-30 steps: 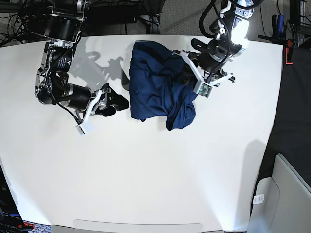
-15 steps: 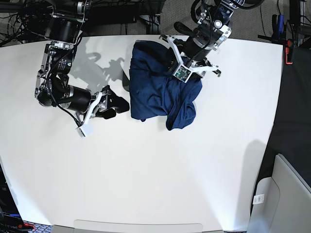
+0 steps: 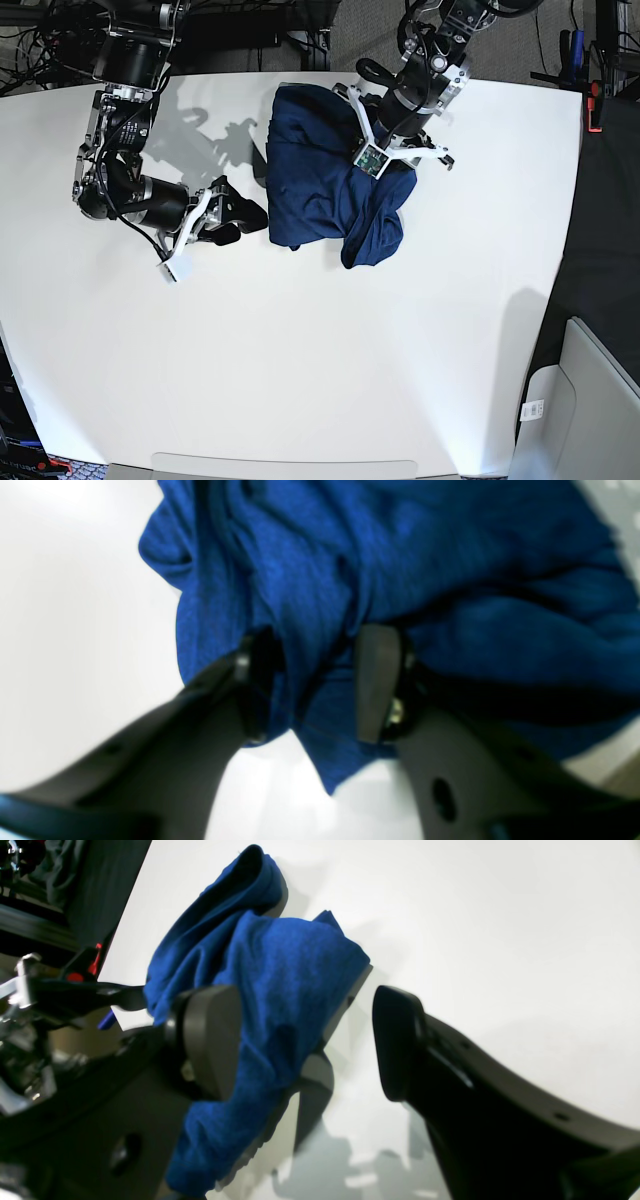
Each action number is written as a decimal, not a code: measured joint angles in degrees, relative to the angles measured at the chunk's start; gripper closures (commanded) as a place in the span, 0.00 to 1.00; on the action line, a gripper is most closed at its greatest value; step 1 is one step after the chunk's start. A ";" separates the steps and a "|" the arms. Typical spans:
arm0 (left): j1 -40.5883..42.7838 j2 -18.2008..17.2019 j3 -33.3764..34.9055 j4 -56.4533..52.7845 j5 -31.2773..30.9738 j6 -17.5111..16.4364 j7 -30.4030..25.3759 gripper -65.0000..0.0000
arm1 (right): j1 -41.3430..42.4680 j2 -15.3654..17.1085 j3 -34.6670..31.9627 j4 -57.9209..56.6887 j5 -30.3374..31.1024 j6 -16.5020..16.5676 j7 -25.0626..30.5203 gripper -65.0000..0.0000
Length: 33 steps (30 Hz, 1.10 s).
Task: Fold the T-shirt properly
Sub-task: 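Press the left gripper onto the bundle's edge and flatten it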
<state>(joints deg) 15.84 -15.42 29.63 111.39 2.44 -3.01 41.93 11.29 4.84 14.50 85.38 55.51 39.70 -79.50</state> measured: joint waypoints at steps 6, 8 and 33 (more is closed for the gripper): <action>0.15 -0.24 -0.11 1.03 2.60 -0.15 0.13 0.96 | -0.07 0.00 0.00 0.00 -0.04 -0.02 0.00 0.37; 2.03 -0.48 -0.11 4.15 5.90 0.07 0.07 1.00 | -0.15 0.00 0.00 0.02 -0.04 -0.07 0.02 0.37; 15.02 -0.44 7.02 7.37 35.21 -0.57 -6.16 1.00 | 0.79 -0.09 -0.02 -0.04 -0.55 -0.02 0.20 0.37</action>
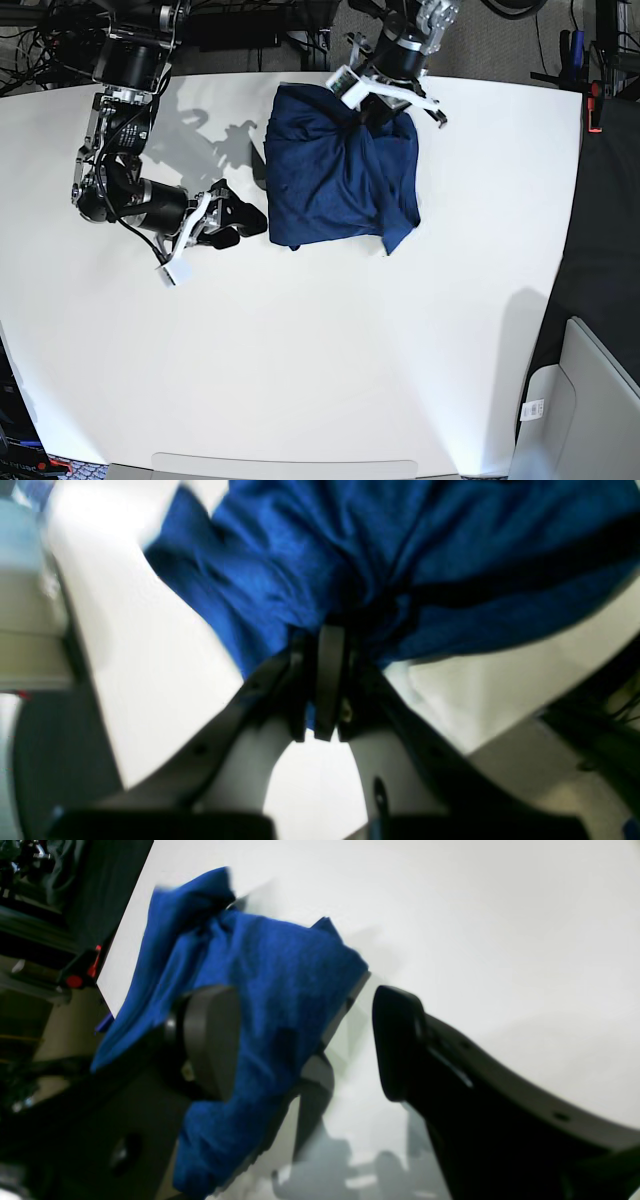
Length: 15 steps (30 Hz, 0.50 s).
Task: Fold the T-shirt properly
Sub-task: 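Press the left gripper onto the bundle's edge and flatten it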
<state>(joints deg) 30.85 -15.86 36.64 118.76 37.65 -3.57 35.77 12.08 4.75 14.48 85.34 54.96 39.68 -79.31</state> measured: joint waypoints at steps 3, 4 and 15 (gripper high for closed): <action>0.42 -0.02 1.81 0.00 2.49 -0.28 -0.04 1.00 | 0.31 -0.04 -0.20 0.00 -0.98 0.00 0.02 0.37; 0.37 0.00 1.84 0.00 2.47 -0.26 -0.04 1.00 | 0.28 0.00 -0.20 0.00 -1.05 0.00 0.00 0.37; -4.46 0.31 -0.57 -3.54 2.51 0.31 8.09 1.00 | 0.31 -0.04 -0.15 -0.02 -1.09 0.00 -0.04 0.37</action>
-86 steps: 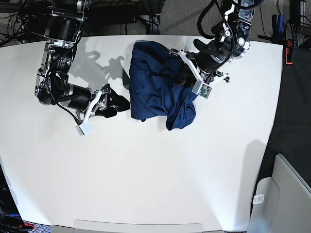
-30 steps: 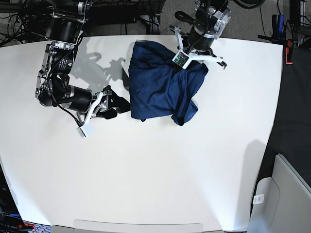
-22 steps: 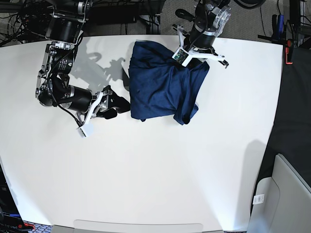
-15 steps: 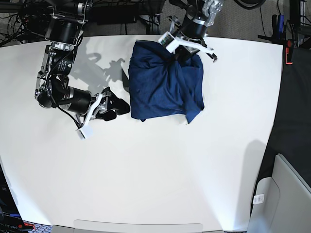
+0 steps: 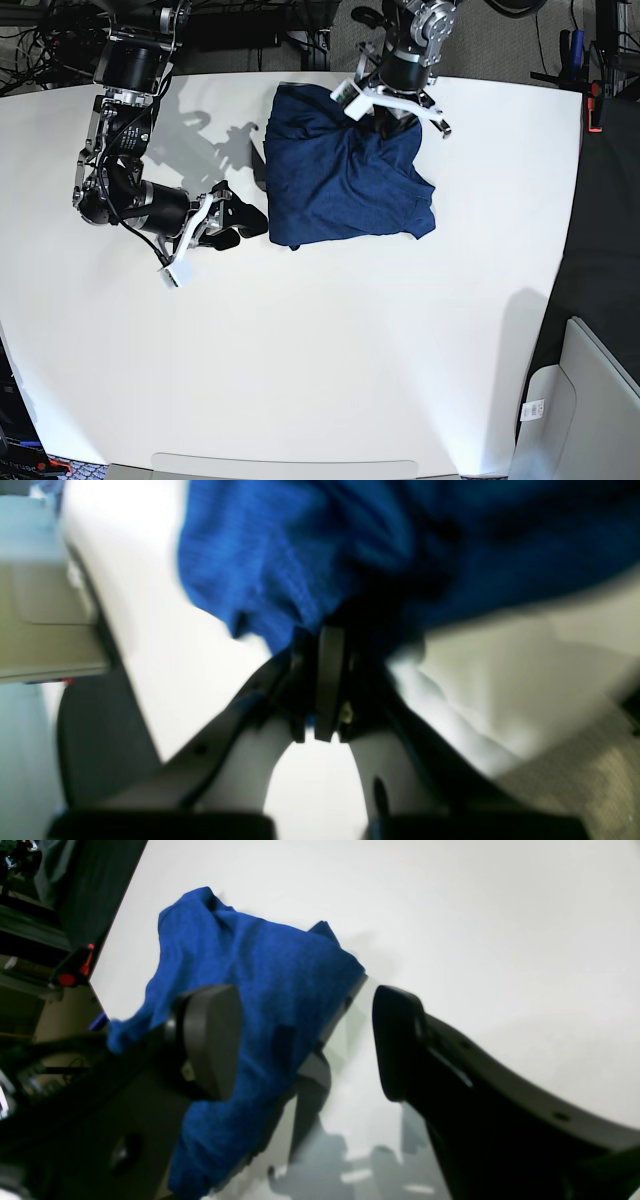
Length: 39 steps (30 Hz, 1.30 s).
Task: Fold the T-shirt properly
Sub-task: 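Press the left gripper onto the bundle's edge and flatten it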
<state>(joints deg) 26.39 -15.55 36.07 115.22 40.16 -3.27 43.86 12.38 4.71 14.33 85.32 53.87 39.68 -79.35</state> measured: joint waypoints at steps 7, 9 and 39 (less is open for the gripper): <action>-0.31 2.40 -4.96 -0.52 -0.20 -0.11 1.16 0.83 | -0.20 0.02 -0.04 0.00 0.04 0.00 0.02 0.37; -0.31 3.58 -6.45 -0.44 -0.24 -0.13 1.18 0.76 | -0.24 0.04 -0.04 0.00 0.00 -0.02 0.04 0.37; 8.50 7.13 -1.51 3.34 2.89 14.71 -6.45 0.68 | -1.03 0.50 -0.26 0.07 0.04 0.00 -0.13 0.37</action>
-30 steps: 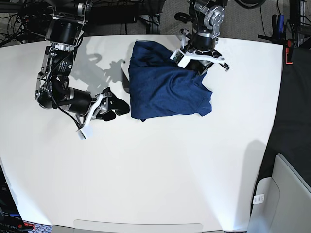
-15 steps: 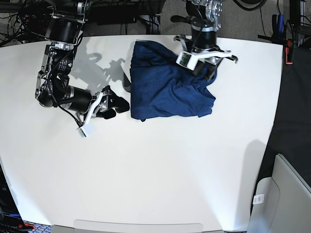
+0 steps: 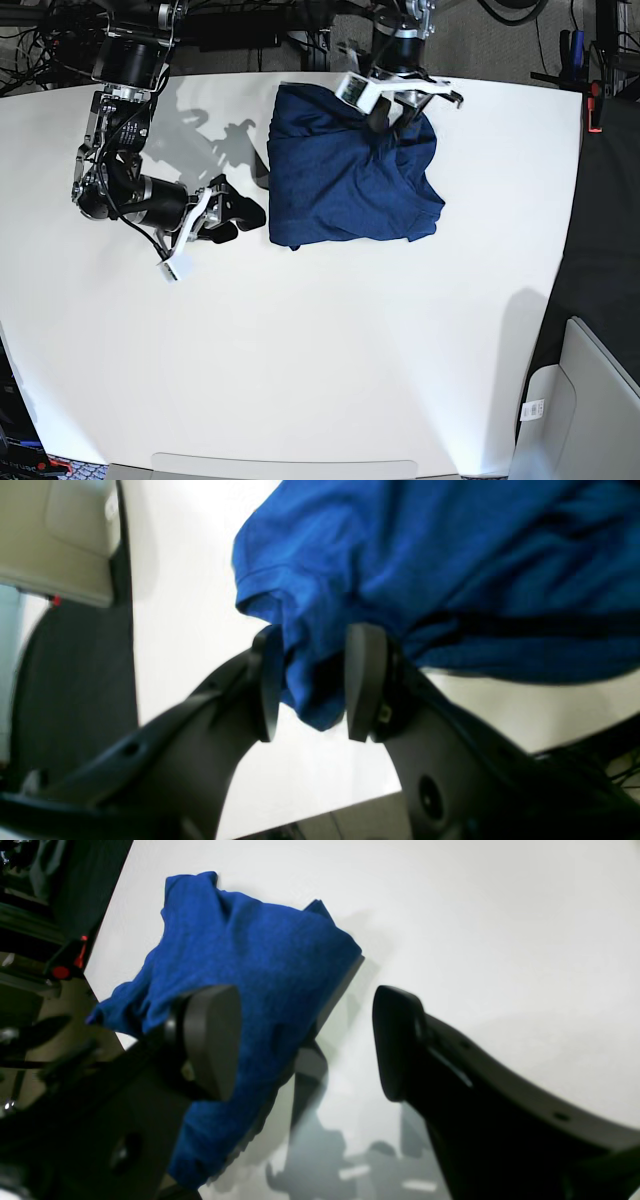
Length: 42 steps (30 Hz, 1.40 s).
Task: Fold the T-shirt properly
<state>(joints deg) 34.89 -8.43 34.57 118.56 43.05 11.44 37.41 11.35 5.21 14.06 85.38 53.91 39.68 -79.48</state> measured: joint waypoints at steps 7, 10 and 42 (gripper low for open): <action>-0.15 -0.33 0.37 0.04 0.70 0.33 -0.50 0.68 | 0.07 0.02 0.00 0.00 0.00 0.00 -0.02 0.37; -1.68 -0.02 0.72 -0.07 -0.07 0.35 -2.23 0.68 | 0.13 0.00 0.00 0.00 0.04 0.02 0.00 0.37; -2.86 0.17 0.31 -4.81 -14.82 -0.17 -2.67 0.81 | 10.62 -3.21 -8.09 -0.04 -13.07 0.22 4.09 0.66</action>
<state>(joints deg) 32.03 -8.25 34.87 113.75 28.23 11.27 34.74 21.98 2.00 5.98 85.34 40.84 39.90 -75.40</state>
